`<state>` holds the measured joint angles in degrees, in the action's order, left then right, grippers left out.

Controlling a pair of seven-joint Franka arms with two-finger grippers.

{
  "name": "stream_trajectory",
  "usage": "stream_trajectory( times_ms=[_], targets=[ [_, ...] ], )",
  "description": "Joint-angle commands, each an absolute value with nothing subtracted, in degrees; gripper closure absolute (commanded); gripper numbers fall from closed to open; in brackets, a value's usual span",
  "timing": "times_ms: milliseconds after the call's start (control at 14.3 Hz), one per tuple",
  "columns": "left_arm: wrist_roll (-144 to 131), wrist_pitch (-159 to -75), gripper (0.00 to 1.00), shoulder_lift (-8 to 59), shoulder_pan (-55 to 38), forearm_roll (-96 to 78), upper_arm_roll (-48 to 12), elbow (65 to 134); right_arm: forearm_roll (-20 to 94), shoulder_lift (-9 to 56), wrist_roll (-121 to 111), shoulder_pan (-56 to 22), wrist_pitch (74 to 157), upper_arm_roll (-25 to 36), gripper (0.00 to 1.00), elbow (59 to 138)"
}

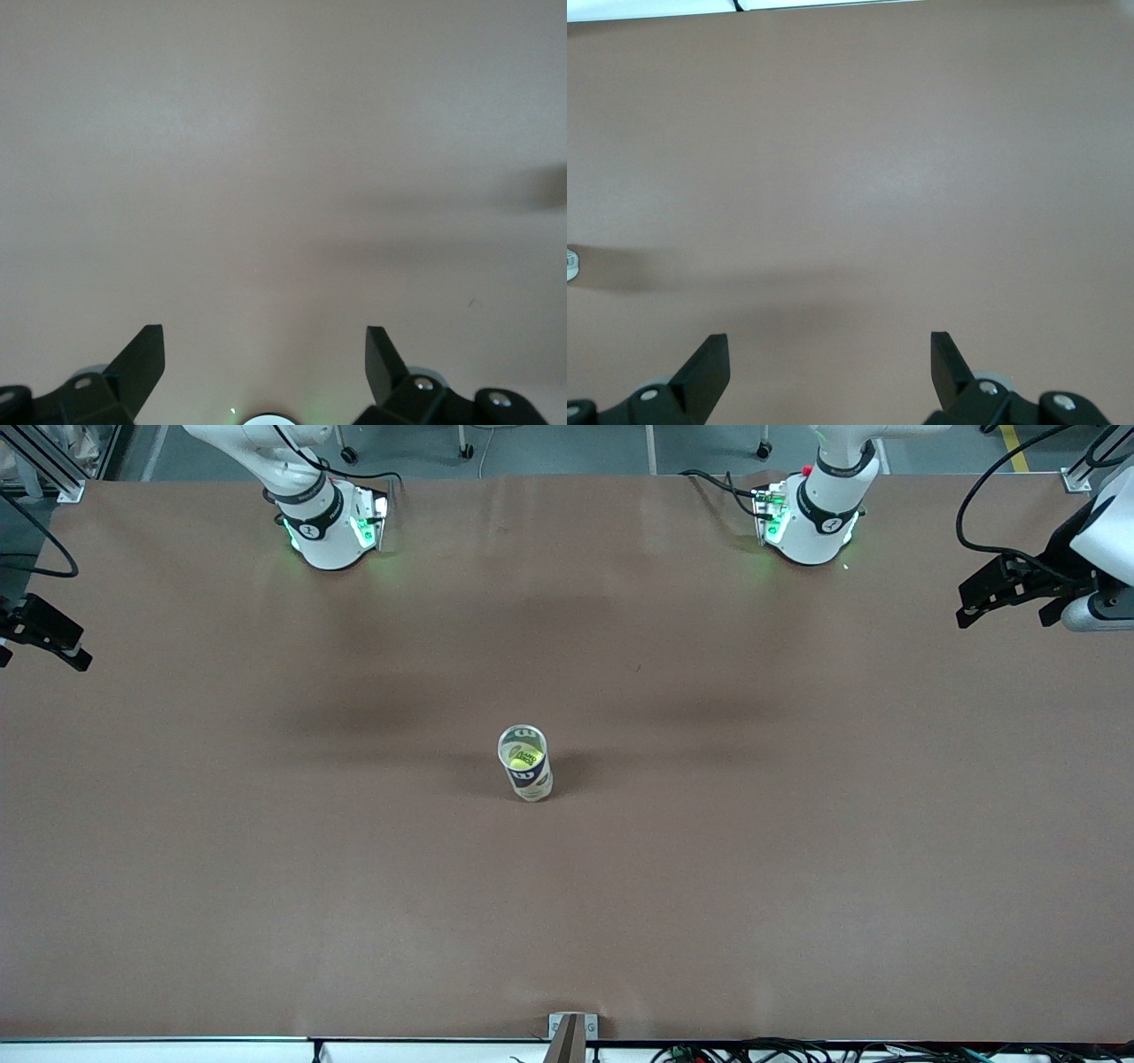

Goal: Insert tennis ball vertically with right arm

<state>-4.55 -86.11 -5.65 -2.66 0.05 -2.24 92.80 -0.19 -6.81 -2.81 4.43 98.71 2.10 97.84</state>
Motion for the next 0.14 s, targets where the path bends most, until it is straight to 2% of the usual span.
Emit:
stream_trajectory(
  times_ms=[0, 70],
  targets=[
    [-4.8, -85.8, 0.0, -4.7, -2.8, -0.6, -2.0, 91.1, -0.9, -6.4, -2.6, 4.5, 98.8, 1.8, 0.0, 97.3],
    [-4.8, -85.8, 0.0, -4.7, -2.9, -0.6, -2.0, 91.1, -0.9, -6.4, -2.6, 4.4, 98.8, 1.8, 0.0, 97.3]
  ],
)
